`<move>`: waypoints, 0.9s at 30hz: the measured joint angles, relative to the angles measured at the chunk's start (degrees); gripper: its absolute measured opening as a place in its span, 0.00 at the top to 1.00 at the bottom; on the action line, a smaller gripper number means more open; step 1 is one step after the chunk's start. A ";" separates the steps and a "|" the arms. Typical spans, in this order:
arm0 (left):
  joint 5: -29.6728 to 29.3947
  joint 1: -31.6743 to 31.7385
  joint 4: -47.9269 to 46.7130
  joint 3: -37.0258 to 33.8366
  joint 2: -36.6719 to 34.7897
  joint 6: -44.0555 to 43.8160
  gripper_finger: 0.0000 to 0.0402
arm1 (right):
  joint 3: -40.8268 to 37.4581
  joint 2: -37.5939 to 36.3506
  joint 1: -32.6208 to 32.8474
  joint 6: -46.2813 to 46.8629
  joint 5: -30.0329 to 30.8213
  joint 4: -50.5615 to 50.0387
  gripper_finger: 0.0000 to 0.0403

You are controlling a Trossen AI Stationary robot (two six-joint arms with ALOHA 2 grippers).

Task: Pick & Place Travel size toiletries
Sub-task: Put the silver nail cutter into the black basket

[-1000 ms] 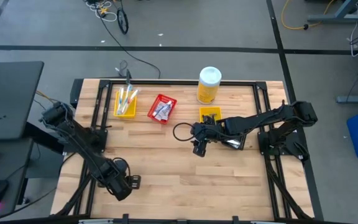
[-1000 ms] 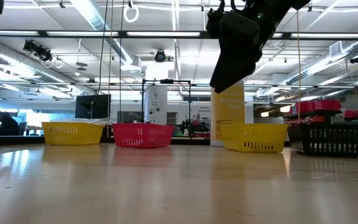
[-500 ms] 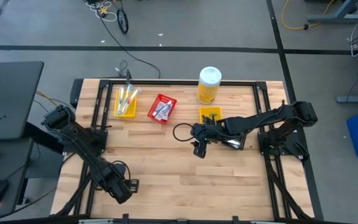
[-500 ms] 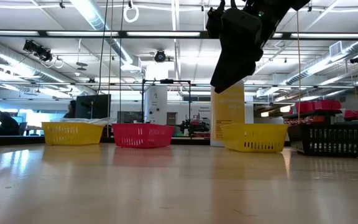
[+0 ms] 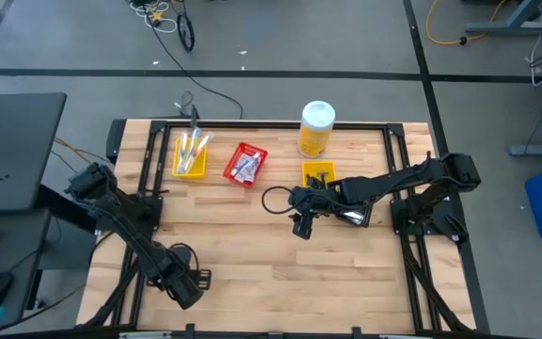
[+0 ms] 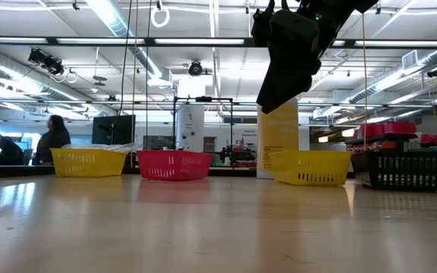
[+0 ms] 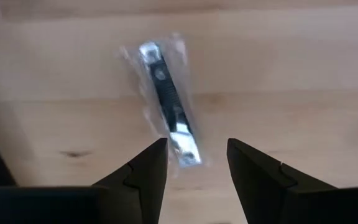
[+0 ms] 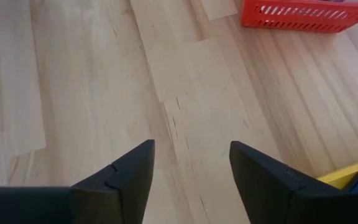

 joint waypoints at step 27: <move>-0.87 -1.86 2.89 0.17 6.70 0.74 0.63 | 0.00 0.00 0.00 1.03 -1.04 1.13 0.47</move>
